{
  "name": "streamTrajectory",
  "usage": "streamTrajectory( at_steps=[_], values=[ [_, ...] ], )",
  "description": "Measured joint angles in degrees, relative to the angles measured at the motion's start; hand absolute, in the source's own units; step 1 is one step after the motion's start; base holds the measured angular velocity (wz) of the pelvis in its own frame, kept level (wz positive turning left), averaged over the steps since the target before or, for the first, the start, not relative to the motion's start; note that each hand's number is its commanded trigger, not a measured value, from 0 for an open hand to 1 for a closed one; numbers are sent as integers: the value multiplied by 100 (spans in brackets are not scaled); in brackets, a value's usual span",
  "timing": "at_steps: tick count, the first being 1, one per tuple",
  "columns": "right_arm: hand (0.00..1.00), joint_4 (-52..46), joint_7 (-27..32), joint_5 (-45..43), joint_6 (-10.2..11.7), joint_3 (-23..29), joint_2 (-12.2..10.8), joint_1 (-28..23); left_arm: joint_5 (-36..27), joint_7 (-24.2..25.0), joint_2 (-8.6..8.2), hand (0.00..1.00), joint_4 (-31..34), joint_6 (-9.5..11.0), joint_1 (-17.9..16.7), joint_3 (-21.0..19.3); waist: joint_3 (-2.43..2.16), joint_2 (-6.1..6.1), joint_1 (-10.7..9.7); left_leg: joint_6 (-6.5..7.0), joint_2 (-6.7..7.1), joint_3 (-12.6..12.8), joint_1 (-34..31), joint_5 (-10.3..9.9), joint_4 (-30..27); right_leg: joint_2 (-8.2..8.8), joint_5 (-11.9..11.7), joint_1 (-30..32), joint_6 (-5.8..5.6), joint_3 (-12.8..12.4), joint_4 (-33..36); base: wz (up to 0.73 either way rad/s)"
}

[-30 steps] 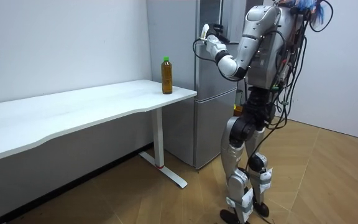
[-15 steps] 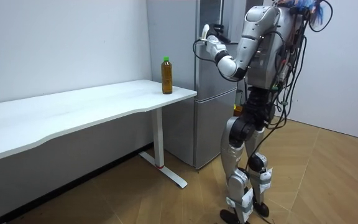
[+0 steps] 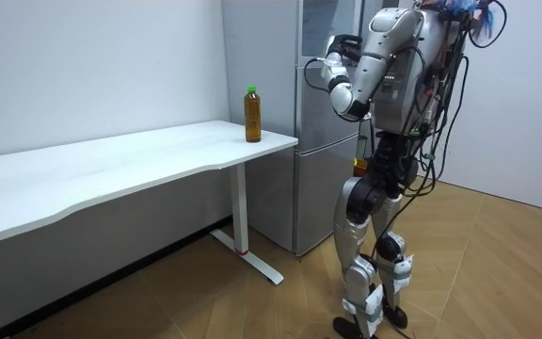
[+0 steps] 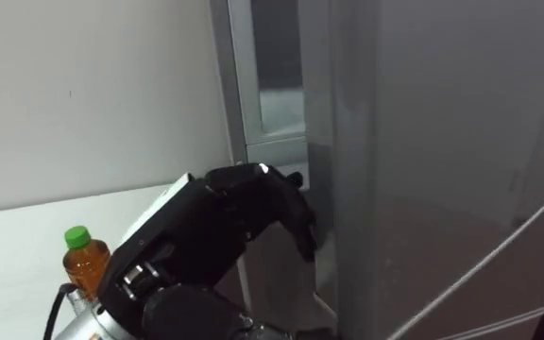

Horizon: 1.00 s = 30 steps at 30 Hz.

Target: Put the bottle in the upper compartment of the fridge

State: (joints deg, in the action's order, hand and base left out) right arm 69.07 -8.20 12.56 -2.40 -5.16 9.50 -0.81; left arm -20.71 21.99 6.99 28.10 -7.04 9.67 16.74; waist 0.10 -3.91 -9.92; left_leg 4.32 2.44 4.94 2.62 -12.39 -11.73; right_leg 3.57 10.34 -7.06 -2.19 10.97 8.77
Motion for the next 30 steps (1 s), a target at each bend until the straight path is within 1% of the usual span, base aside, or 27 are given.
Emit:
streamTrajectory(
  at_steps=[2, 5, 7, 8, 10, 14, 15, 18, 23, 30],
  values=[
    [0, -1, -5, 0, 0, 20, -3, 27, 1, 93, -22, 0, -1, -1, 19, 94, 4, -12, -83, 1, -7, 52, 4, 0, 2, -1, -2, 11, 0, -22, 2, -11],
    [0, -2, -9, 3, 5, 23, -4, 44, 3, 251, -23, 0, -11, -11, 42, 277, 18, -36, -129, -1, -56, 168, 25, -3, 12, -41, -40, 42, 22, -139, -1, -21],
    [0, -2, -16, 2, 7, 22, -9, 72, 8, 348, -33, 0, -109, -14, 112, 349, 26, -39, -194, -3, -76, 224, 29, -3, 15, -51, -49, 56, 35, -150, -1, -14],
    [0, -3, -29, 2, 11, 22, -12, 86, 16, 387, -42, 0, -187, -41, 163, 380, 29, -45, -248, -4, -84, 256, 36, -3, 18, -56, -52, 63, 40, -159, 1, -12],
    [0, -5, -48, 3, 45, 25, -12, 82, 21, 444, -73, 0, -250, -101, 207, 393, 37, -57, -276, -10, -100, 301, 71, -1, 41, -69, -56, 74, 47, -213, 0, -16],
    [0, -22, -71, 68, 52, 8, -17, 82, 5, 570, -75, 0, -256, -120, 222, 584, 45, -43, -313, -18, -114, 432, 145, 4, 93, -79, -56, 115, 48, -307, -10, -14],
    [0, -24, -72, 86, 60, 9, -29, 83, 5, 588, -75, 0, -256, -120, 223, 637, 60, -22, -331, -19, -114, 453, 175, 5, 93, -77, -56, 114, 47, -320, -11, -11],
    [0, -24, -72, 255, 113, -28, -38, 66, -10, 581, -72, 0, -266, -120, 223, 663, 83, 12, -369, -19, -115, 505, 194, 5, 121, -74, -55, 120, 45, -338, -21, -8],
    [0, -32, -71, 295, 116, -34, -36, 73, -7, 581, -59, 0, -368, -120, 224, 687, 83, 13, -390, -20, -121, 602, 199, 5, 198, -78, -54, 155, 44, -389, -22, -11],
    [0, -37, -72, 298, 117, -34, -34, 82, -3, 581, -60, 0, -472, -127, 224, 718, 78, 6, -392, -21, -132, 697, 195, 4, 231, -80, -54, 206, 43, -386, -14, -6]
  ],
)
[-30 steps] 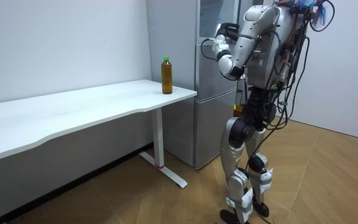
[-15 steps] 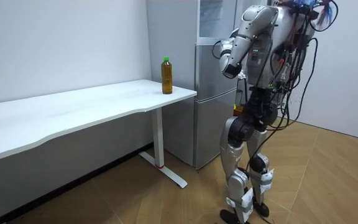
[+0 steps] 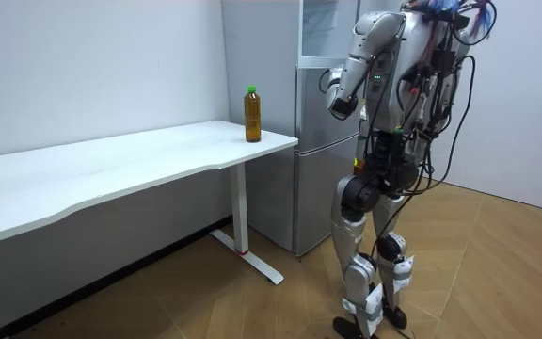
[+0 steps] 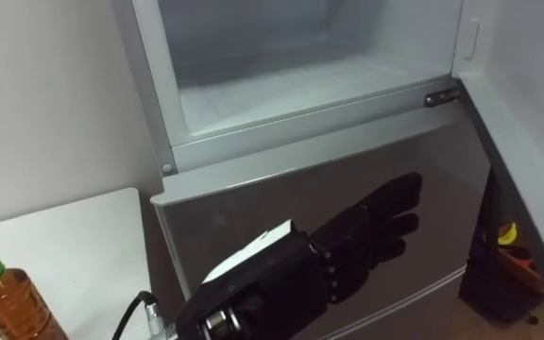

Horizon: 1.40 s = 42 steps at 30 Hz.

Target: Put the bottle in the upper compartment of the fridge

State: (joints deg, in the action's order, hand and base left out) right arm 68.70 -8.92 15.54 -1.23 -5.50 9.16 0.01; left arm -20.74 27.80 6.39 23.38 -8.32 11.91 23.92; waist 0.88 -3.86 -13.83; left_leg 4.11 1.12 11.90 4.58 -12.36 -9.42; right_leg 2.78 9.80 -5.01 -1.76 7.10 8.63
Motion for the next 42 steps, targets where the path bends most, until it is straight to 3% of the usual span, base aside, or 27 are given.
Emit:
streamTrajectory(
  at_steps=[7, 12, 18, 25, 28, 35, 42],
  values=[
    [0, 6, -14, 14, 0, 2, 2, 1, 2, 1, 0, 0, -82, 0, 0, 165, -10, -14, -14, -31, -48, 76, 9, -18, -11, -51, -13, 31, 20, -93, 22, -6],
    [0, 15, -2, 21, 0, 1, 19, 2, 7, 2, 1, 0, -111, -11, 5, 228, -47, -70, -33, -46, -78, 155, 20, -23, -17, -85, -27, 92, 42, -192, 24, -7],
    [0, 20, -40, 139, -1, 2, 29, -3, 4, 3, 4, 0, -164, -13, 180, 328, -47, -72, -84, -91, -135, 366, 108, -50, -5, -134, -51, 103, 63, -344, 20, -19],
    [0, 44, -60, 523, -4, 25, 60, -30, -125, 17, 31, 0, -244, -11, 386, 334, -39, -82, -243, -111, -158, 413, 113, -63, 2, -167, -54, 121, 69, -407, 0, -5],
    [0, 113, -61, 543, -4, 86, 83, -16, -228, 45, 108, 0, -267, -3, 386, 323, -36, -85, -261, -143, -197, 533, 156, -84, 3, -211, -62, 121, 84, -529, -6, -19],
    [0, 189, -164, 710, -12, 127, 197, 1, -238, 43, 115, 0, -269, -18, 470, 331, -20, -113, -379, -219, -296, 795, 188, -139, -9, -299, -83, 213, 138, -678, -4, -20],
    [0, 357, -227, 882, -11, 292, 274, 0, -234, 37, -20, 0, -327, -44, 492, 335, -24, -135, -624, -290, -411, 1100, 202, -179, -53, -420, -133, 278, 214, -934, -67, -22]
  ],
)
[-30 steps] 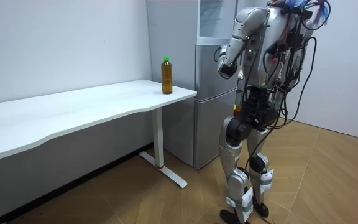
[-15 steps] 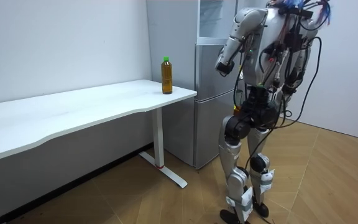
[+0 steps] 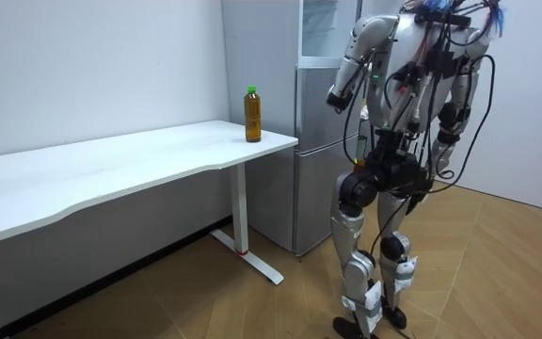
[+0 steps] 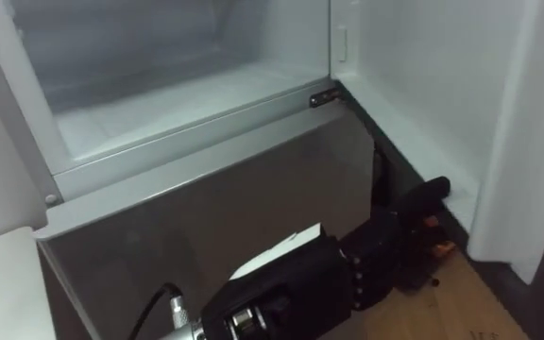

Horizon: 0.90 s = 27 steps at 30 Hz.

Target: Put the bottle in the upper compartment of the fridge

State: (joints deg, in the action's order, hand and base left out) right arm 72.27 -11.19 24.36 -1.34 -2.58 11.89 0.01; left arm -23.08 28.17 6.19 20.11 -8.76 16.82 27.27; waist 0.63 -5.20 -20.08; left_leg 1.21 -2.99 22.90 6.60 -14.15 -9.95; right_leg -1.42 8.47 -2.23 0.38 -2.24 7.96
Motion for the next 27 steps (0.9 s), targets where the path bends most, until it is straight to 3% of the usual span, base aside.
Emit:
streamTrajectory(
  at_steps=[6, 13, 19, 23, 27],
  values=[
    [0, 159, 17, -46, -1, 0, 134, -27, 0, -1, -43, 0, -290, 2, 320, 62, 9, 6, -92, -2, -48, 194, -5, 1, -102, -29, -15, 18, 31, -111, -6, -16],
    [0, 154, 201, -156, -3, -67, 164, -44, -122, -1, -46, 0, -459, 1, 421, 199, 18, 20, -89, -3, -67, 183, -6, 2, -128, -51, -15, 23, 52, -163, -9, -3],
    [0, 98, 245, -218, -84, -75, 160, -60, -257, -3, 3, 0, -459, 0, 508, 209, 34, 45, 6, -41, -56, 154, -22, 24, -78, 3, -15, 15, 52, -59, 13, 9],
    [0, 44, 241, -239, -113, -132, 160, -34, -254, -4, 72, 0, -456, -1, 508, 209, 51, 81, 39, -44, -29, -85, -126, 27, -87, 32, -12, 28, 47, 147, 3, 27],
    [0, 19, 240, -362, -116, -134, 157, -24, -232, -6, 181, 0, -409, 0, 523, 206, 41, 97, 201, -44, -16, -304, -248, 27, -138, 35, -9, 29, 43, 356, -17, 26]
  ],
)
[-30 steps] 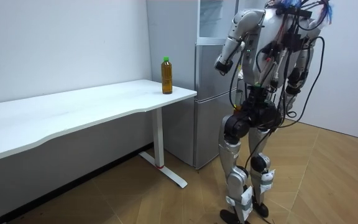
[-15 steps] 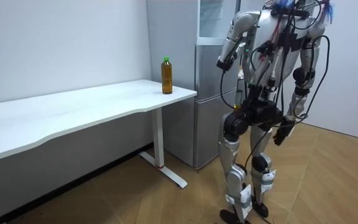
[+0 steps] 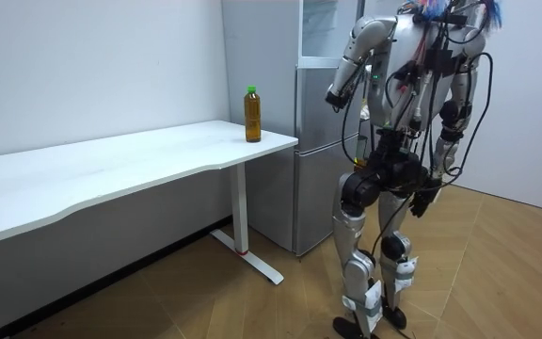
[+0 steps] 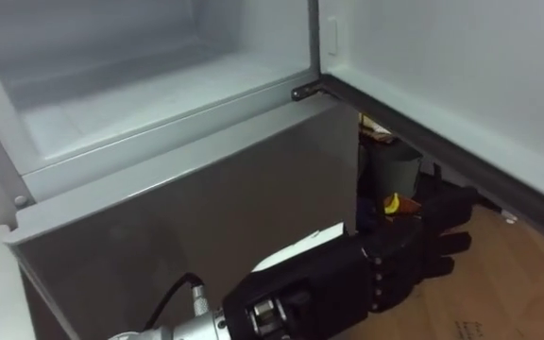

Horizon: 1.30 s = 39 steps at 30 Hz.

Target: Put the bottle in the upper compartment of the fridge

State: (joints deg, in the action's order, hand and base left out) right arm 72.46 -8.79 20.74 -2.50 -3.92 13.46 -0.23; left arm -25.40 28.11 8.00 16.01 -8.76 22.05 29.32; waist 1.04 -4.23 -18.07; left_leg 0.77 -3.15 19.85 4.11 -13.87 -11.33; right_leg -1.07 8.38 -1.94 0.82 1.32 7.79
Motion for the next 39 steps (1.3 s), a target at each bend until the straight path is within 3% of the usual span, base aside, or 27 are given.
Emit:
streamTrajectory(
  at_steps=[7, 11, 13, 15, 20, 24, 29, 36, 39],
  values=[
    [0, -81, 2, -100, 26, -54, -23, 11, 3, -18, 128, 0, 302, 8, 0, -204, -19, -10, 255, 0, 72, -357, -134, 45, -40, 52, 8, -48, 13, 339, -3, 27],
    [0, -81, 5, -232, 60, -34, -65, 6, 19, -31, 277, 0, 327, 37, -50, -459, -29, 45, 351, 6, 91, -622, -166, 119, -33, 102, 23, -150, 27, 518, -5, 30],
    [0, -70, 32, -323, 61, -33, -88, 6, 23, -32, 256, 0, 370, 37, -51, -620, -32, 84, 446, 7, 102, -705, -176, 143, -46, 120, 33, -182, 34, 594, -6, 30],
    [0, -18, 56, -335, 63, -40, -151, 1, 21, -76, 254, 0, 575, 47, -111, -863, -97, 160, 490, 3, 161, -846, -188, 189, -53, 147, 71, -212, 48, 712, -1, 31],
    [0, 81, 136, -353, 60, -76, -148, -33, 20, -376, 256, 0, 956, 168, -330, -1024, -146, 136, 756, 10, 193, -998, -183, 234, -50, 196, 115, -298, 46, 937, 5, 24],
    [0, 77, 230, -549, 61, -161, -152, -40, 23, -489, 276, 0, 1227, 167, -536, -1196, -145, 137, 1050, 4, 218, -1095, -161, 247, -42, 206, 136, -362, 49, 1029, 7, 12],
    [0, 53, 252, -595, 61, -171, -215, -38, 25, -490, 225, 0, 1373, 163, -884, -1351, -126, 160, 1170, 8, 289, -1299, -162, 264, -44, 264, 201, -483, 31, 1275, -5, 25],
    [0, 49, 293, -721, 70, -285, -249, -32, 24, -553, 161, 0, 1538, 166, -920, -1773, -105, 192, 1371, 23, 397, -1681, -198, 273, -50, 337, 299, -609, -14, 1628, -6, 27],
    [0, 48, 294, -814, 73, -373, -277, 15, 137, -765, 172, 0, 1637, 172, -923, -1821, -103, 198, 1414, 24, 426, -1766, -214, 273, -49, 346, 333, -618, -26, 1635, -8, 16]
  ],
)
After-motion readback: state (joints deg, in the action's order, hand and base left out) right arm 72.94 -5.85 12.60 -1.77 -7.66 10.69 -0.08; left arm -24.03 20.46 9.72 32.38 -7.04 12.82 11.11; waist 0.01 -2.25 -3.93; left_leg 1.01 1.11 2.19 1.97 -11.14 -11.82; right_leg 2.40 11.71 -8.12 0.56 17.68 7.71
